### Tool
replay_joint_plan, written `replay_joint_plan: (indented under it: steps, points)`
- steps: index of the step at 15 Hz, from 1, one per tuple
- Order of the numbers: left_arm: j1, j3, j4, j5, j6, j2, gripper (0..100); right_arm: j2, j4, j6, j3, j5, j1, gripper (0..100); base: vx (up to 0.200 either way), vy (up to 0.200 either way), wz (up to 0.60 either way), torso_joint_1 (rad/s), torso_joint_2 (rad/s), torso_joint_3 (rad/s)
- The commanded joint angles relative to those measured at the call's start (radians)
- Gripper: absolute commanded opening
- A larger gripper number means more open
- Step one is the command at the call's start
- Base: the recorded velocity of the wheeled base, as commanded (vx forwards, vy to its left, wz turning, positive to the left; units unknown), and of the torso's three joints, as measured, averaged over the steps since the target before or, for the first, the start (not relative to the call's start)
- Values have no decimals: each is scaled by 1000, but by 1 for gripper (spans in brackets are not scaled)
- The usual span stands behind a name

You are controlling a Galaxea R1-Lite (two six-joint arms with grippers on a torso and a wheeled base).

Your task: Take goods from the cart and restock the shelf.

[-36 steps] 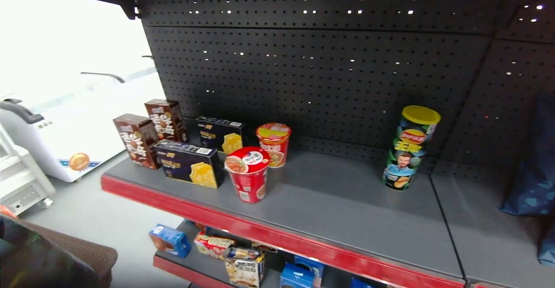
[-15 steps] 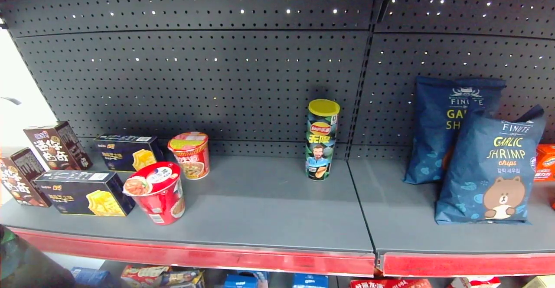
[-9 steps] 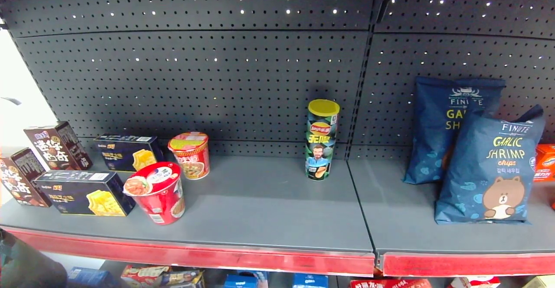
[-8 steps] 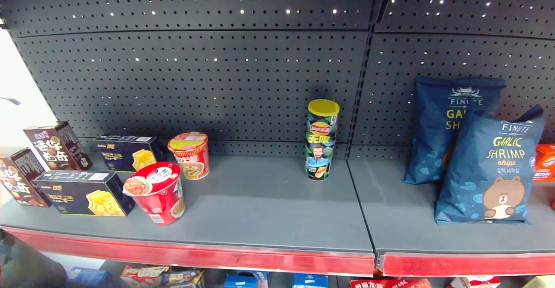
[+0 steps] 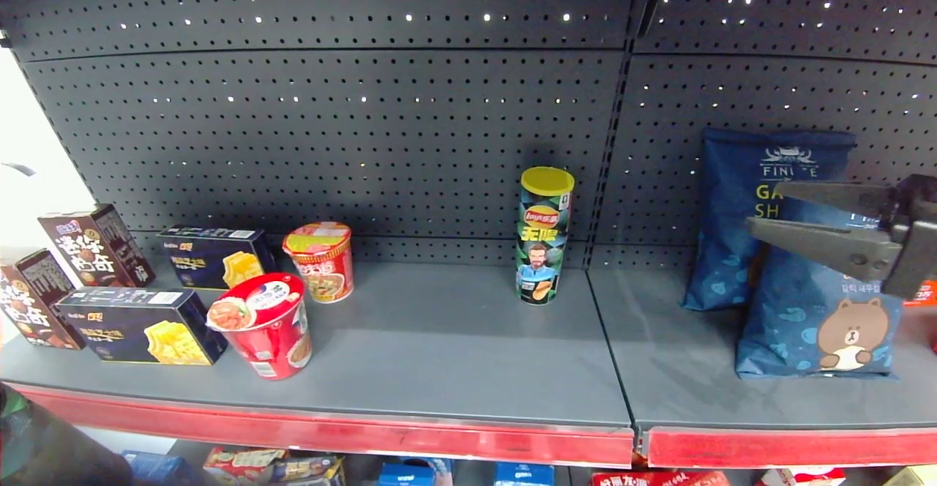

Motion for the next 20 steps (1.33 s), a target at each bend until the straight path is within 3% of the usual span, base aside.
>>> replay_joint_plan:
  steps: [1, 4, 11, 20]
  points:
    - [-6, -8, -1, -1, -7, 16, 0, 266, -72, -50, -57, 54, 18, 100, 0, 0, 0, 0, 0, 0]
    - [-6, -3, 1, -2, -33, 24, 0, 450, -195, -77, -131, 121, 26, 100, 0, 0, 0, 0, 0, 0]
    - [-10, 0, 7, -4, -37, 24, 0, 741, -199, -136, -373, 175, 83, 100, 0, 0, 0, 0, 0, 0]
    - [-10, 15, 7, 2, -59, 16, 0, 922, -207, -133, -510, 215, 96, 100, 0, 0, 0, 0, 0, 0]
